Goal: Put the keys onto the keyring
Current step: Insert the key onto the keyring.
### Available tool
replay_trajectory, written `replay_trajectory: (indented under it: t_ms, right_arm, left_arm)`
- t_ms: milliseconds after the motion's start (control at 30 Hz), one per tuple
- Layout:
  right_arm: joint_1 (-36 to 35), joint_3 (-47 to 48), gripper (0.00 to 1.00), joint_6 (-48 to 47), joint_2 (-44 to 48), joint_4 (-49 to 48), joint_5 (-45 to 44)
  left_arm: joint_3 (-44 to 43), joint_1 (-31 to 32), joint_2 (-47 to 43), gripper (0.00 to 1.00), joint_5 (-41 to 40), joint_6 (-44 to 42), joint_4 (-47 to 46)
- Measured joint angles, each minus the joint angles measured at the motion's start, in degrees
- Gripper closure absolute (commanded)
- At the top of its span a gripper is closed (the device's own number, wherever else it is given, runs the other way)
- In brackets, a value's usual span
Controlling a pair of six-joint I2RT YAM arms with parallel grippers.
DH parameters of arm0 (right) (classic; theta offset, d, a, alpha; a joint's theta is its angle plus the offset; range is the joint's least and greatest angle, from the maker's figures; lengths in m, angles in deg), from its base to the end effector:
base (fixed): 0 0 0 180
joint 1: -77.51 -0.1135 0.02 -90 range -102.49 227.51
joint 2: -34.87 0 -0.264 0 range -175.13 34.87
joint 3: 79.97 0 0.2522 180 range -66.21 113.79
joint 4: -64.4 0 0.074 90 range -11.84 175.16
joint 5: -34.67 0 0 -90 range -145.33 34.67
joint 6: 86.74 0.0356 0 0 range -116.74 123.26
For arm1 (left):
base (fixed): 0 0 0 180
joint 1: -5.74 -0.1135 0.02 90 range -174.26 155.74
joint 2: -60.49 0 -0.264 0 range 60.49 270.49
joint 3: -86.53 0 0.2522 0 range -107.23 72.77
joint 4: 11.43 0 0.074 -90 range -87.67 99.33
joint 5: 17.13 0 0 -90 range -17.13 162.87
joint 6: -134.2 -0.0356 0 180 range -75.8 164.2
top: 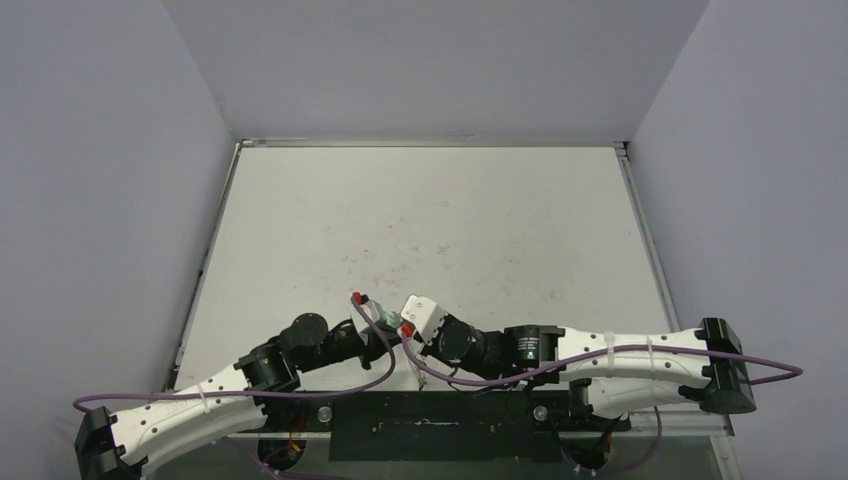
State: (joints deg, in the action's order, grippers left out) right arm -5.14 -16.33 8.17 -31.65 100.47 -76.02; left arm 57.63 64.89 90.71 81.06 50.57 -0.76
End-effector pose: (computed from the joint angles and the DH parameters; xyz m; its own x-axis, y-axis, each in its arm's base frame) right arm 0.0445 0.2465 0.2755 -0.1565 -0.5876 -0.7939 -0.8825 0.4441 -0.1547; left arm 0.0730 -0.1321 0.2179 -0.2081 0.1342 -0.9689 0.9037 0.4053 -0.1379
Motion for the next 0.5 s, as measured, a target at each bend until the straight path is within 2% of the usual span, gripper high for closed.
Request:
replay_trajectory:
  t_ms: [200,500]
  right_arm:
    - [0.00,-2.27,1.00,-0.20,2.03,-2.38,-0.09]
    - [0.00,-2.89,1.00,-1.70,0.00,-5.73,-0.02]
  left_arm:
    - [0.00,0.02,0.00,1.00,0.00,0.00,-0.04]
    - [0.00,0.00,0.00,1.00,0.02,0.02,-0.11]
